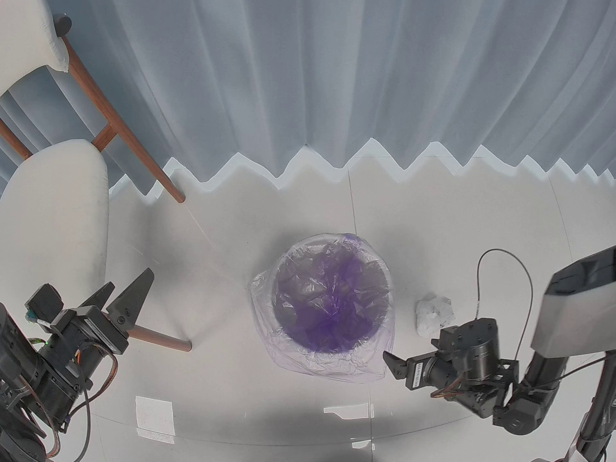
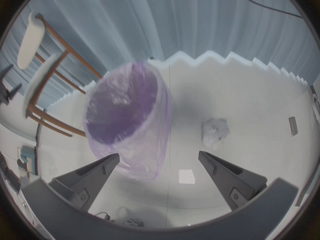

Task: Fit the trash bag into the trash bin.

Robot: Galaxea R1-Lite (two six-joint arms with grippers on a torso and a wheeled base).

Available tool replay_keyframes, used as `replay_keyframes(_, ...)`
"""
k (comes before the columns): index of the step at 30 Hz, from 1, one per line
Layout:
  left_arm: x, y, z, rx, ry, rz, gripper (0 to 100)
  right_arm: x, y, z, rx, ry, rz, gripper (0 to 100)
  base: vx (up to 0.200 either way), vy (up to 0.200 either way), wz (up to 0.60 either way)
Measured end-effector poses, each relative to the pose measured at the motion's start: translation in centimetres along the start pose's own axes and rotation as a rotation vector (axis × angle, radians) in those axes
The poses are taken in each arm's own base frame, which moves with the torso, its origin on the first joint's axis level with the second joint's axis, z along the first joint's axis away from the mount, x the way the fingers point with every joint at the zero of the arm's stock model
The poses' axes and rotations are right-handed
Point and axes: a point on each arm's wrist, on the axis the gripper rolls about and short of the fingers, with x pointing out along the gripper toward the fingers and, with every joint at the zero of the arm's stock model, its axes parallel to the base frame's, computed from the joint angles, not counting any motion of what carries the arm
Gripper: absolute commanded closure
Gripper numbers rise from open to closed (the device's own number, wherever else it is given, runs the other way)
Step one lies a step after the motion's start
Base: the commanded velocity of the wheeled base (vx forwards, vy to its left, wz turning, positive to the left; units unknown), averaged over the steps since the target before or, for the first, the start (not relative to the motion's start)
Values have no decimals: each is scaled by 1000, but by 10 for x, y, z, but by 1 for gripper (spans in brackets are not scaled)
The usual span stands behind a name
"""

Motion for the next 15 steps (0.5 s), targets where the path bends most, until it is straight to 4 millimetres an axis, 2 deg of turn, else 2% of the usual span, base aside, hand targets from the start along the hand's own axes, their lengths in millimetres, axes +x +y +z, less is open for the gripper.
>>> replay_keyframes(3, -2, 0, 2, -17, -10, -5, 0, -24, -3, 17, 15, -77, 21, 0, 0, 0, 0)
replay_keyframes(8, -6, 0, 6, -57, -30, -8, 0, -62, -24, 52, 51, -239, 40, 0, 0, 0, 0)
replay_keyframes(15, -13, 3, 8, -93, -21, 7, 0, -89, -80, 103, 111, -399, -49, 0, 0, 0, 0)
